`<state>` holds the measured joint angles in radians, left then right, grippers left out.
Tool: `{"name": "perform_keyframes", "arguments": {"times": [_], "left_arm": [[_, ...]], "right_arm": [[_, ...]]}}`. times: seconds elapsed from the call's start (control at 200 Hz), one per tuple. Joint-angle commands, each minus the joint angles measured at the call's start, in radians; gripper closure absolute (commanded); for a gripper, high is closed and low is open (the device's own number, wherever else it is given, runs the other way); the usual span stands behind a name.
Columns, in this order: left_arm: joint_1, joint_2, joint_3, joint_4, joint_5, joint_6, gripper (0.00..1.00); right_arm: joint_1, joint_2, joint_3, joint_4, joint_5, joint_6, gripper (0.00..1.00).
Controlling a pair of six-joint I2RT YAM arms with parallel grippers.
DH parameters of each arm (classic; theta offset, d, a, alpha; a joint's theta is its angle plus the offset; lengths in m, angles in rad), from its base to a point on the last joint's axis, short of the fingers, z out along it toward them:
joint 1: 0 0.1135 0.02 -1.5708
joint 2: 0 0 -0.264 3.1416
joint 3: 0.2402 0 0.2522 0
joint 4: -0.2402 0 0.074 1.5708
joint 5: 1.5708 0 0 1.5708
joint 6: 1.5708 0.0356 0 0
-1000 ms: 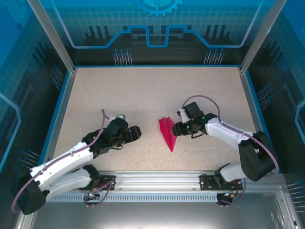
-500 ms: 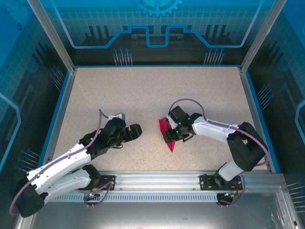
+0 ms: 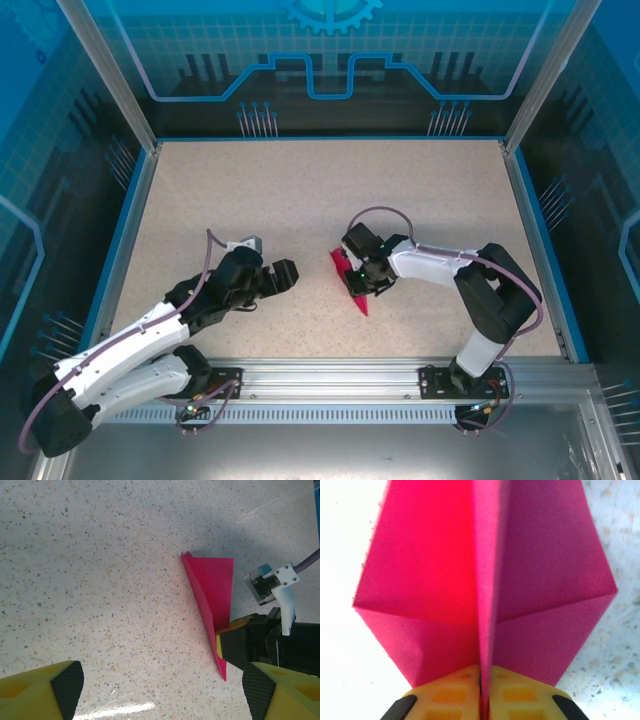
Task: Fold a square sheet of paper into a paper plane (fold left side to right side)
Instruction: Pick up the paper plane at the center of the table, then place the paper plane at the center of the table.
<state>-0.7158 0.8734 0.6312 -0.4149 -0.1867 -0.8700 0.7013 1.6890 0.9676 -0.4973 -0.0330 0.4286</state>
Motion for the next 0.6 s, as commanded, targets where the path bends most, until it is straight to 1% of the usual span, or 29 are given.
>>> {"name": "perform_keyframes", "arguments": {"times": [0.0, 0.065, 0.155, 0.325, 0.465, 0.595], "left_arm": [[0.009, -0.022, 0.008, -0.018, 0.025, 0.057, 0.11], [0.008, -0.024, 0.014, -0.017, 0.04, 0.076, 0.09], [0.008, -0.024, 0.021, -0.023, 0.057, 0.096, 0.06], [0.009, -0.026, 0.023, -0.036, 0.071, 0.106, 0.04], [0.008, -0.027, 0.014, -0.035, 0.082, 0.104, 0.02], [0.009, -0.03, 0.012, -0.036, 0.083, 0.105, 0.01]], "right_arm": [[-0.038, 0.014, 0.087, -0.036, 0.015, 0.007, 0.92], [-0.071, 0.03, 0.14, -0.067, 0.025, 0.01, 0.92], [-0.109, 0.08, 0.232, -0.121, 0.07, 0.013, 0.92], [-0.166, 0.249, 0.464, -0.222, 0.172, 0.019, 0.91], [-0.217, 0.396, 0.648, -0.283, 0.176, 0.068, 0.91], [-0.236, 0.504, 0.783, -0.332, 0.169, 0.106, 0.9]]}}
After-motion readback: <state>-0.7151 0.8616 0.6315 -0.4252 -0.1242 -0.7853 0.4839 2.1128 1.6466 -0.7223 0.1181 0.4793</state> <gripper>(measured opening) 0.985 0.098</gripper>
